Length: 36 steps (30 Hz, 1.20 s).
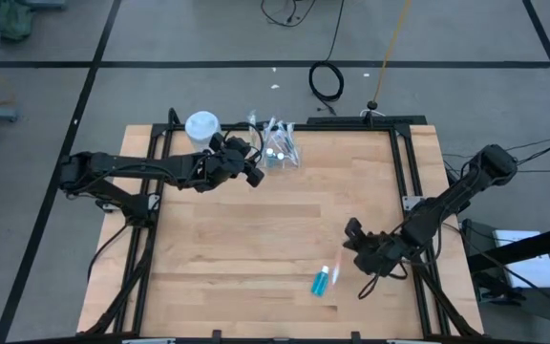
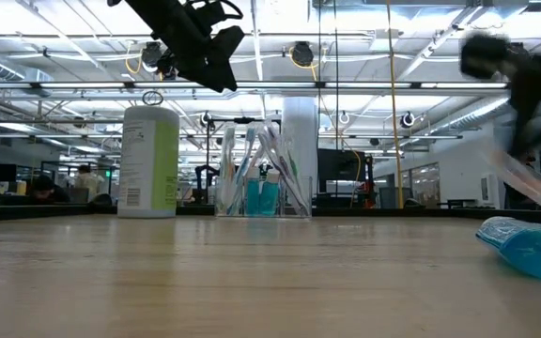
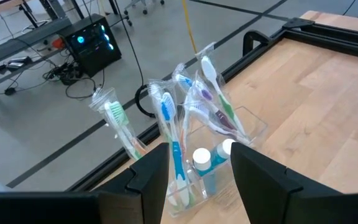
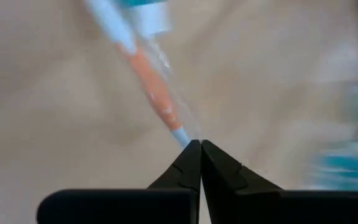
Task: Pick & Place toothbrushing station
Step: Put the orange toothbrush into the transparent organizer
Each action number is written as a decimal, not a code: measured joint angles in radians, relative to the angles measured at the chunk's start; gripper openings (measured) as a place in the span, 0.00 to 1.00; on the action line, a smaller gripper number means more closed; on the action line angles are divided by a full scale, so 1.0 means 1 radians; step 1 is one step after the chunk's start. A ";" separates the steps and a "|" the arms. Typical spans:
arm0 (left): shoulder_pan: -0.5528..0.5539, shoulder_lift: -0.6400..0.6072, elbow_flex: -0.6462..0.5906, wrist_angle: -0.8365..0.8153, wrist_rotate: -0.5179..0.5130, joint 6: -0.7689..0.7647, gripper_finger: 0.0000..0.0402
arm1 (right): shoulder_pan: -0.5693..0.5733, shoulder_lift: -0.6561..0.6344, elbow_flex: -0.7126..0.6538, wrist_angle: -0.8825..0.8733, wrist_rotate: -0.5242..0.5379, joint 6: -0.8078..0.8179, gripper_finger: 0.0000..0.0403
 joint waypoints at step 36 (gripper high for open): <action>0.000 0.000 0.000 0.001 0.003 -0.095 0.45 | -0.924 0.105 0.155 0.917 0.198 -1.772 0.00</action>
